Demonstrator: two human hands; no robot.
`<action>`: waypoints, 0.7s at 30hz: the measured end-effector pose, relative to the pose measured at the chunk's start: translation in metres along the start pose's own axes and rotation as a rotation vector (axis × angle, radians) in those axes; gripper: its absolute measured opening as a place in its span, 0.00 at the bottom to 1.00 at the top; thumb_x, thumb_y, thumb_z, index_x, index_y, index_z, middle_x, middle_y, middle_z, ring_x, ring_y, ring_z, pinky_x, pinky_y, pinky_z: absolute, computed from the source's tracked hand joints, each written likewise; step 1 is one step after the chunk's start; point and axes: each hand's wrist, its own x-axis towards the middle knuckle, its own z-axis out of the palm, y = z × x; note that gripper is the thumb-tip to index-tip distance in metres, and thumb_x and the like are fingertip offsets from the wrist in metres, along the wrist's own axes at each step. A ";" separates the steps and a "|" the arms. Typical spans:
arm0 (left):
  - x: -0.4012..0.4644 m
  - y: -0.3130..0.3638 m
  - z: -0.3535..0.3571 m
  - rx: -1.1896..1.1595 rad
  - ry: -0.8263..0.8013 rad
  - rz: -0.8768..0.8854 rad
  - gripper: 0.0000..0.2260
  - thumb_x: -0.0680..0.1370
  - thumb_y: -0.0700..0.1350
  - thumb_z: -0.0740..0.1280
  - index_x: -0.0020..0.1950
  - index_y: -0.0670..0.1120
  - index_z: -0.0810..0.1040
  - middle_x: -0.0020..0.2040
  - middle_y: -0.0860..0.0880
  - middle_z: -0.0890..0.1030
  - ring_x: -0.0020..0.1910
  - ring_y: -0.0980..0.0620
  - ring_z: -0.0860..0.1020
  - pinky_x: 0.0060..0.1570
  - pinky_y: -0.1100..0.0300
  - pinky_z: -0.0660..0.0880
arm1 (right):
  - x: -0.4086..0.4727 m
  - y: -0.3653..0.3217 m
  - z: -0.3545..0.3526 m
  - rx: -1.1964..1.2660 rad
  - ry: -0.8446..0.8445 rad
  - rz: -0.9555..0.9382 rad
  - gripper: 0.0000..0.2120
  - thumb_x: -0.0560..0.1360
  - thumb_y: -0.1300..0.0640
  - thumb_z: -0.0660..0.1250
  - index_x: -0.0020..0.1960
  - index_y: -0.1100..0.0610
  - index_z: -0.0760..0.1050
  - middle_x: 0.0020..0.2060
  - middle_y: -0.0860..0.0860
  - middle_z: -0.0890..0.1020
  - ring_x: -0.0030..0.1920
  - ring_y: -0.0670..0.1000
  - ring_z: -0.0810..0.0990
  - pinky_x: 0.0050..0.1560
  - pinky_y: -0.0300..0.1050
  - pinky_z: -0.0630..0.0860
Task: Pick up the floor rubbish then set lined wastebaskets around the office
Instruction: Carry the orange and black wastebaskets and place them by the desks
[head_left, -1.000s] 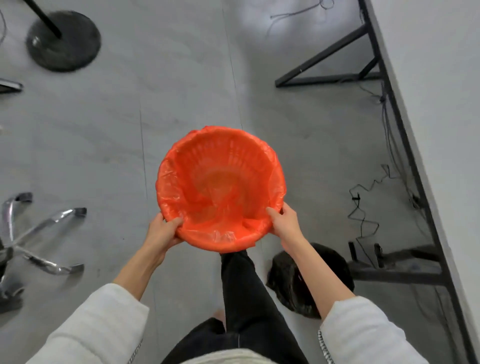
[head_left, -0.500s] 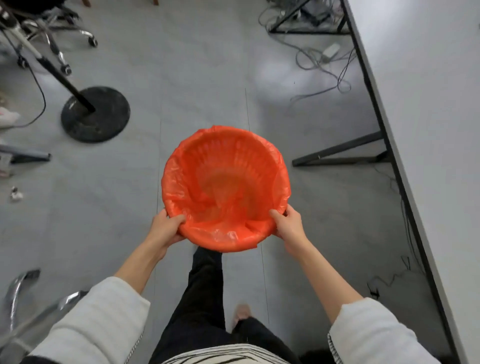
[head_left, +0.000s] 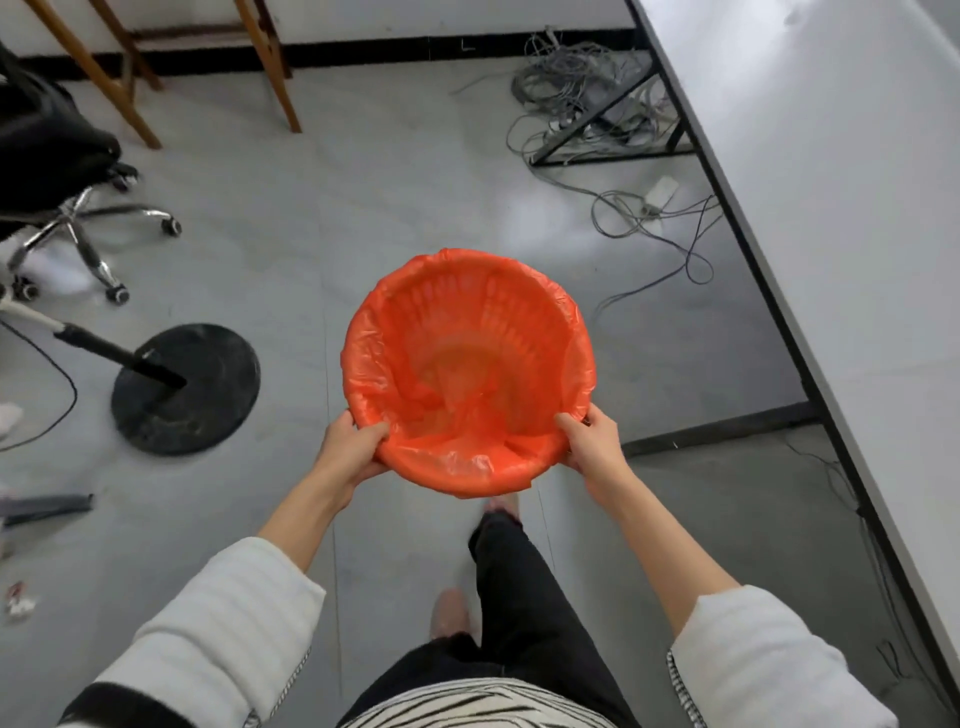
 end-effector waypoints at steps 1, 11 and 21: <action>0.018 0.015 0.003 -0.006 -0.003 -0.007 0.10 0.77 0.35 0.62 0.57 0.43 0.71 0.47 0.46 0.78 0.40 0.52 0.78 0.35 0.57 0.78 | 0.018 -0.015 0.008 -0.008 -0.003 0.000 0.05 0.74 0.65 0.59 0.46 0.60 0.72 0.43 0.56 0.78 0.43 0.55 0.79 0.48 0.56 0.81; 0.210 0.211 0.051 -0.039 -0.019 -0.095 0.11 0.77 0.34 0.62 0.57 0.43 0.70 0.46 0.47 0.78 0.42 0.51 0.78 0.41 0.55 0.77 | 0.232 -0.198 0.083 -0.031 -0.022 0.048 0.05 0.72 0.66 0.60 0.44 0.58 0.72 0.39 0.55 0.75 0.38 0.52 0.74 0.48 0.57 0.80; 0.390 0.388 0.095 -0.069 -0.079 -0.132 0.10 0.78 0.38 0.64 0.58 0.46 0.70 0.51 0.45 0.79 0.46 0.49 0.79 0.39 0.56 0.77 | 0.412 -0.366 0.148 -0.071 0.020 0.079 0.07 0.69 0.65 0.60 0.38 0.55 0.73 0.36 0.53 0.77 0.39 0.53 0.76 0.50 0.61 0.80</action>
